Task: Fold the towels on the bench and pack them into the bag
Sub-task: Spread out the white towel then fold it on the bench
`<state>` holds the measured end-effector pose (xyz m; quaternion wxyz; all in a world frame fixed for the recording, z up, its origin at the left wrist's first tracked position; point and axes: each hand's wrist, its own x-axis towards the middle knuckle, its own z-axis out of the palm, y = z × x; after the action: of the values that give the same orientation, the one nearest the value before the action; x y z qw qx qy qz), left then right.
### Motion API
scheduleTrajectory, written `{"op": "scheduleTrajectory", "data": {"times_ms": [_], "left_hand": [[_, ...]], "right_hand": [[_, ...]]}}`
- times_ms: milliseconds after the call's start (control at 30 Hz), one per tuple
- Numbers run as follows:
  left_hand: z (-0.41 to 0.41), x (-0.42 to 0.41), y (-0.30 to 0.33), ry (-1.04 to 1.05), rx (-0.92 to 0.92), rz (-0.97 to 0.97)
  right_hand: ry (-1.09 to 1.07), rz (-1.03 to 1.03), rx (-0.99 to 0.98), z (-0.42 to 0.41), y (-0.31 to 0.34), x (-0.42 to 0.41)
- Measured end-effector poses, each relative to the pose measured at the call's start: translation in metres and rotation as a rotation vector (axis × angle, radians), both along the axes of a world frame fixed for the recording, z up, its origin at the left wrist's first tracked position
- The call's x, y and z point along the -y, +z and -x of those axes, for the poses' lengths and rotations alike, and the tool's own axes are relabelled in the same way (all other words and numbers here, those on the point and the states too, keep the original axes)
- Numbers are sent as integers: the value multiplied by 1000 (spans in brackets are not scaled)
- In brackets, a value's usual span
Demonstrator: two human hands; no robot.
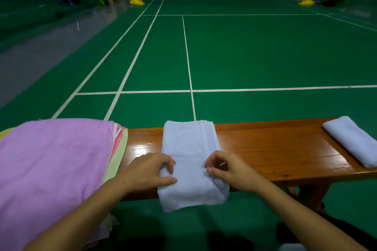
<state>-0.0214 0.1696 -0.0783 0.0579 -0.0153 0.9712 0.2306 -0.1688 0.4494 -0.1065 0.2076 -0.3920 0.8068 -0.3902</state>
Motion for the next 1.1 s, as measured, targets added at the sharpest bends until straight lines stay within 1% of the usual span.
{"op": "scheduleTrajectory", "data": {"times_ms": [167,267,333,433,533,600,767,967,1100], "left_hand": [[11,19,-8,-45,114,-73],[14,23,-9,-70,151,-79],[14,24,-8,-63,139,-93],[11,23,-8,-71,81,-59],[4,20,-8,-80,36,-44],[0,17,-7,-96,58,-37],[1,18,-10,-143,83,25],[8,23,-13,-125,54,34],[9,19,-9,-96,26,59]], "right_hand": [[-60,9,-17,18,-4,15],[-37,4,-35,24,-2,17],[10,-30,-82,27,1,15],[80,-98,-228,25,5,7],[170,-175,-257,16,6,-3],[203,-229,-277,9,4,-9],[210,-282,-409,3,2,-7],[191,-250,-429,8,2,-1],[172,-271,-511,10,-5,9]]}}
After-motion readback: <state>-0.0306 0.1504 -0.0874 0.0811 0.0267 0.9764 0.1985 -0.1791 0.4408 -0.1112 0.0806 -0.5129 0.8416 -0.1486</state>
